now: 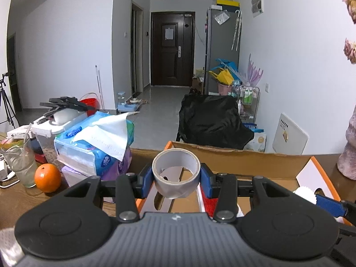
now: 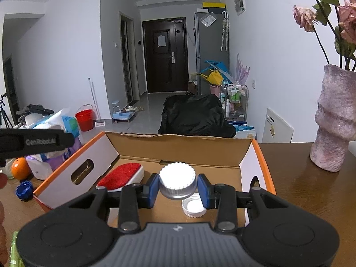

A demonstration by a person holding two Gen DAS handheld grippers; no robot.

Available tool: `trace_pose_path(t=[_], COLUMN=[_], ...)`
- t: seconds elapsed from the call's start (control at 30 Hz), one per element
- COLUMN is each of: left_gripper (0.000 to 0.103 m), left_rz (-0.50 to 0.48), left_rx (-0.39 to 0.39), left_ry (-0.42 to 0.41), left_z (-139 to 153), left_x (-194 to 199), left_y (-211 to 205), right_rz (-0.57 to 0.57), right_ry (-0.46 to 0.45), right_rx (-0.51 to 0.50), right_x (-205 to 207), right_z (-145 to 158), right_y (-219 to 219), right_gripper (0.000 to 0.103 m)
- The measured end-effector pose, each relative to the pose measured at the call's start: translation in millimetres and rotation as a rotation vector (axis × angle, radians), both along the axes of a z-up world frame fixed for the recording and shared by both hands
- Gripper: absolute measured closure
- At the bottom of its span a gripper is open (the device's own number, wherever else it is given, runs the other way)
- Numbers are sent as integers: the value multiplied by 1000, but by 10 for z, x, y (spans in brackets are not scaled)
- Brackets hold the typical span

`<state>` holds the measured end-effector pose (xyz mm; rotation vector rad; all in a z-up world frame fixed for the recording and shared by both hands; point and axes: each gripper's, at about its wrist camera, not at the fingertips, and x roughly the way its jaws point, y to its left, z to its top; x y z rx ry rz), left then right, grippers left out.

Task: Organize rigid objects
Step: 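Lower the white cap and tape roll with both grippers into the box, then open both grippers to drop the white cap and tape roll, then move both tools back from the box toward the remaining table objects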

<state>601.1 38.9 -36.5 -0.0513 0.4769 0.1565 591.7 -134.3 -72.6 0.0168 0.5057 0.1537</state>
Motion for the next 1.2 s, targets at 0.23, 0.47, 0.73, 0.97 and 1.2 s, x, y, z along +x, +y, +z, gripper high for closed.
trace_pose_path(t=[0.23,0.47,0.73,0.97,1.2], left_gripper=[57,0,0,0,0], left_rz=[-48,-4,9,6,1], left_rx=[4,33,20,20,5], left_ry=[21,-10,-18,-7,5], left_z=[-78,-41,19,18,40], left_x=[93,48,14,22,-37], left_y=[-28,-29,14,11,7], right_rz=[-6,-79,-105,-107,-112], right_ry=[21,40,41,39,23], right_rx=[-6,-40,-42,-36,-35], right_x=[56,70,39,23,-74], right_z=[-28,-32,10,33,96], right_y=[-13,-32,-55,-69,-106], right_gripper=[66,7,0,0,0])
